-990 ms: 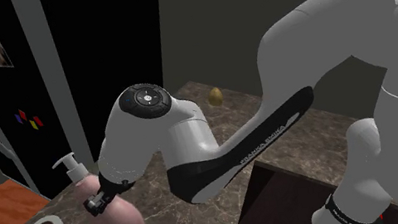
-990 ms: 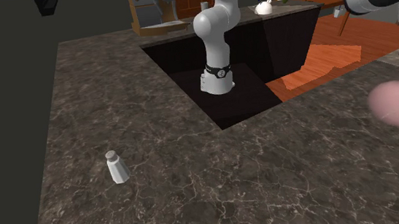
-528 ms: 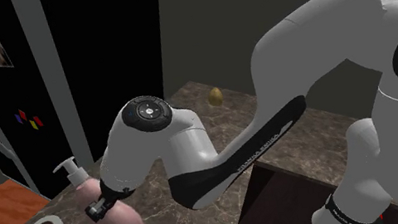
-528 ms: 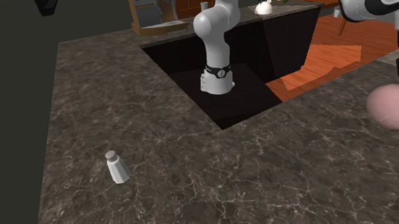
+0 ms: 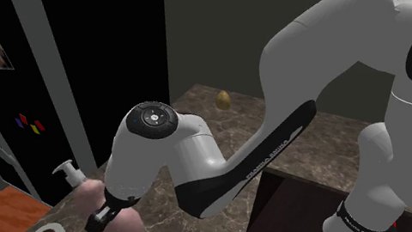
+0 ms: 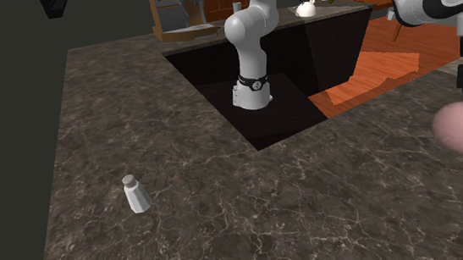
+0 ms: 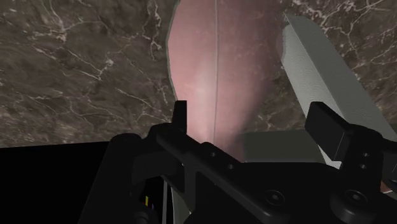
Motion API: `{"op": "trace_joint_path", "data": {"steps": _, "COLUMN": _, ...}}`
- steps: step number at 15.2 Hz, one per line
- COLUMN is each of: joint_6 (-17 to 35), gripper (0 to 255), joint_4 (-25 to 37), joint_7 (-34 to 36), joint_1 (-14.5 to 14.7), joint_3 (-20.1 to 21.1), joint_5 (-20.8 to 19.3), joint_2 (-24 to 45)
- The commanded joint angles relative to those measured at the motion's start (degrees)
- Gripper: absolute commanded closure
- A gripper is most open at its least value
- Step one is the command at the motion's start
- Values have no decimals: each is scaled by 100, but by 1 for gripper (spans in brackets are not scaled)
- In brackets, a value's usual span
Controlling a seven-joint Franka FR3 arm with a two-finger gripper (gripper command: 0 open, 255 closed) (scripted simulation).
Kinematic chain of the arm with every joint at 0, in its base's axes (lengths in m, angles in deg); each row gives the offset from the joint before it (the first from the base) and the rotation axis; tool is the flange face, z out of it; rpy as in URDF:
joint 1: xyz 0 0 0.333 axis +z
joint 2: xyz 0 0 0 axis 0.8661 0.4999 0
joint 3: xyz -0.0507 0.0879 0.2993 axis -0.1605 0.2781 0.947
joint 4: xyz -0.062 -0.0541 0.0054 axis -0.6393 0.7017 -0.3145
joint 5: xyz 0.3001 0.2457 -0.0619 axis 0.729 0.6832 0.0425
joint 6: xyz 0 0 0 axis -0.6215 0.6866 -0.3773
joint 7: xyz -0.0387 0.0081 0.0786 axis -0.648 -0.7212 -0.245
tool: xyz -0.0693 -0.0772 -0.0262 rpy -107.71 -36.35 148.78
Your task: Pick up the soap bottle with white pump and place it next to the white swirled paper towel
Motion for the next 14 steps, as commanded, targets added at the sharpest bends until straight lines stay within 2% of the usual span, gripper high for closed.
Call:
{"op": "trace_joint_path", "data": {"steps": 1, "joint_6": 0, "gripper": 0, "joint_4": -4, "joint_7": 1, "joint_1": 1, "joint_3": 0, "joint_5": 0, "joint_2": -1}}
{"op": "trace_joint_path", "data": {"steps": 2, "joint_6": 7, "gripper": 0, "joint_4": 2, "joint_7": -9, "joint_1": -6, "joint_3": -2, "joint_5": 2, "joint_2": 9}}
{"op": "trace_joint_path", "data": {"steps": 6, "joint_6": -415, "gripper": 0, "joint_4": -218, "joint_7": -265, "joint_1": -55, "joint_3": 180, "joint_5": 380, "joint_2": -655}}
{"op": "trace_joint_path", "data": {"steps": 14, "joint_6": -414, "gripper": 0, "joint_4": -218, "joint_7": -266, "joint_1": -50, "joint_3": 174, "joint_5": 382, "joint_2": -656}}
